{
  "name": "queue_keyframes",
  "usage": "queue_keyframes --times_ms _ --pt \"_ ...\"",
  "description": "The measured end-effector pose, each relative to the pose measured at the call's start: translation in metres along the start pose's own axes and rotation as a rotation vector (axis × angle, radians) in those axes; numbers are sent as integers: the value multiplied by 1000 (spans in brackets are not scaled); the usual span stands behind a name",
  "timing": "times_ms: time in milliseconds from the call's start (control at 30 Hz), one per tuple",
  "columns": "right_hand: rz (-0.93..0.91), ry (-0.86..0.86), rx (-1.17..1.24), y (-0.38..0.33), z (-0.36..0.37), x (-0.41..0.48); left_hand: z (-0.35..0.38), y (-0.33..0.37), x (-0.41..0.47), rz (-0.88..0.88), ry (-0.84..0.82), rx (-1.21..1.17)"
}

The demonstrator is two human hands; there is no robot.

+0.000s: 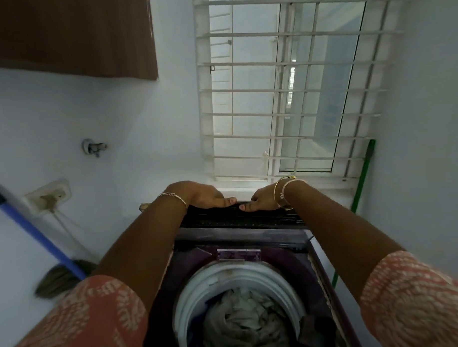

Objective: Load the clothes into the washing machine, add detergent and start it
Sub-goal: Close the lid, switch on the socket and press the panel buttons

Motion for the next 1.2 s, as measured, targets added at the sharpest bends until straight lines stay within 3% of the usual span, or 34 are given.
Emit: queue_keyframes --times_ms 500,833,1033,1200 --pt "-156 -109 169 -51 128 -43 135 24 -63 87 37 -90" --pt "-152 -58 11 -77 204 -56 205 22 -57 15 -68 -269" --pt "-218 106 21 -71 221 -49 232 18 -35 -21 42 -260" --pt "-183 -15 154 -66 238 -35 252 11 -21 -26 19 -209"
Point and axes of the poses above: each hand's wrist, its own x-axis towards the middle knuckle, its own z-axis out of the palm, y = z × x, the point moved 4 cm from there along x, towards the middle knuckle, and after that the axes turned 4 degrees about y, right-handed, at the moved point
